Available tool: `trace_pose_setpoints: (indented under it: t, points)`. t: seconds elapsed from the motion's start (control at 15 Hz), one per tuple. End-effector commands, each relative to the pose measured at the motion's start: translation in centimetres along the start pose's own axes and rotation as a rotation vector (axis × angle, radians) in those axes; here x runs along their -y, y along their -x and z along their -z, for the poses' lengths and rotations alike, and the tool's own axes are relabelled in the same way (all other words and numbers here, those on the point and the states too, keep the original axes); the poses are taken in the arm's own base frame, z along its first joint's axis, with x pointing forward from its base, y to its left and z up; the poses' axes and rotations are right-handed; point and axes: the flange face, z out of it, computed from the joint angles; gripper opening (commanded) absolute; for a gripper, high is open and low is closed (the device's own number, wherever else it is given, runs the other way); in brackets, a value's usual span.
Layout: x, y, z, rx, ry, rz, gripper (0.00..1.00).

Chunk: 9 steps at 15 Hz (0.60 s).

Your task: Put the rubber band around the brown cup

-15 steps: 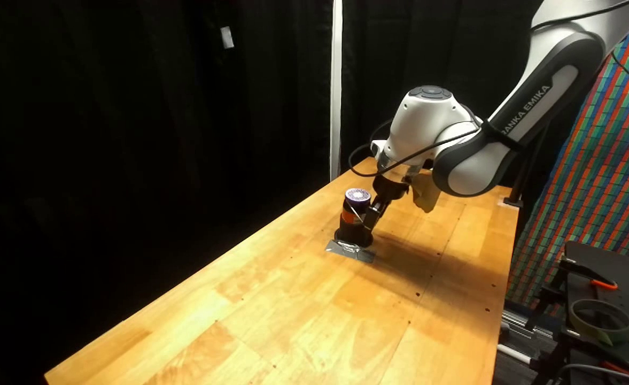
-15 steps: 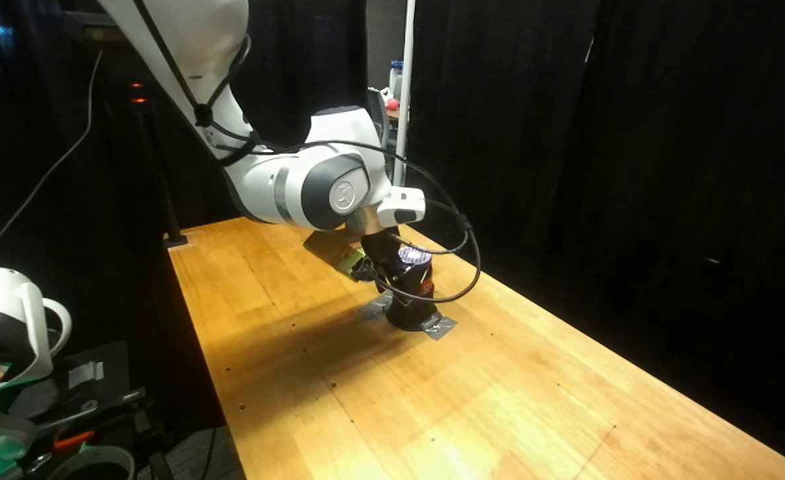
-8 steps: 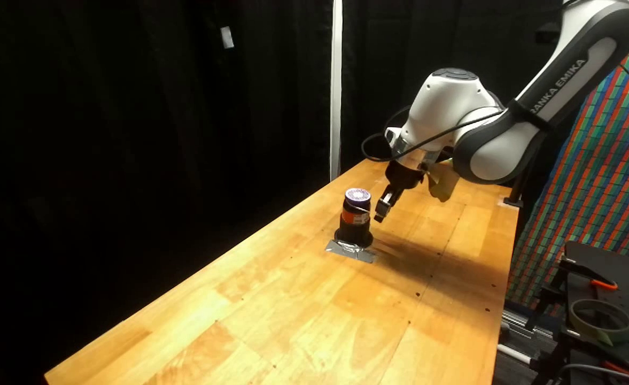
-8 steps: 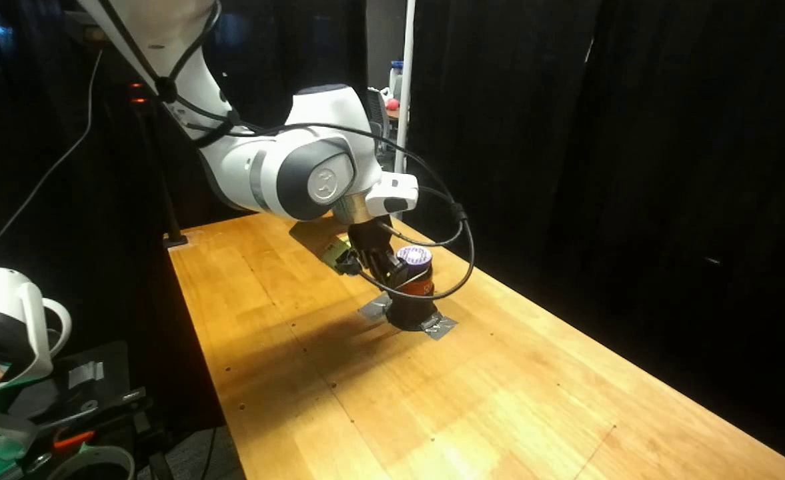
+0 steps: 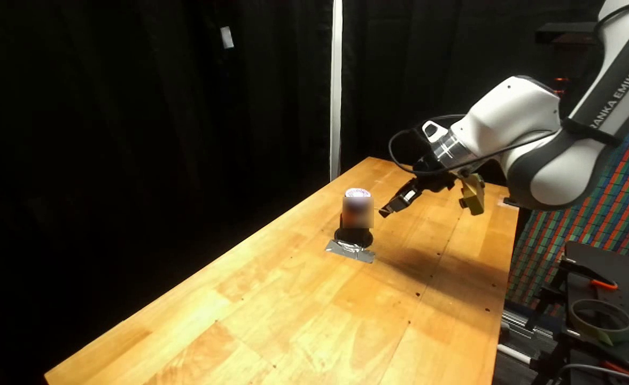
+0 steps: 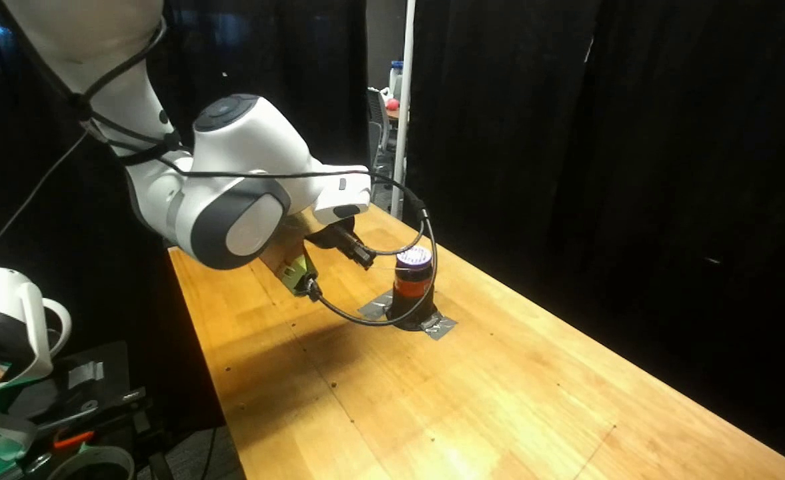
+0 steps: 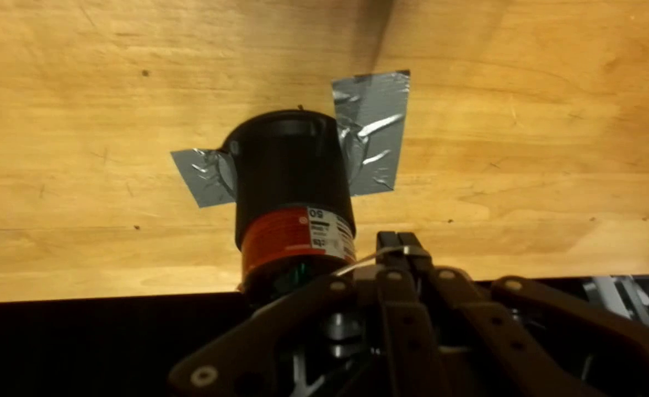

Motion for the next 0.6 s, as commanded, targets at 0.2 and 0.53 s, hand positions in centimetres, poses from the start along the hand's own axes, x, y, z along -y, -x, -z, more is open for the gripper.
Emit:
trace_pose_setpoints:
  t: [0.2,0.53]
  points:
    - [-1.1,3.3,1.9,-0.247,-0.131,0.030,0.06]
    - [-2.2,4.6,0.8,-0.285,-0.146,0.046,0.07]
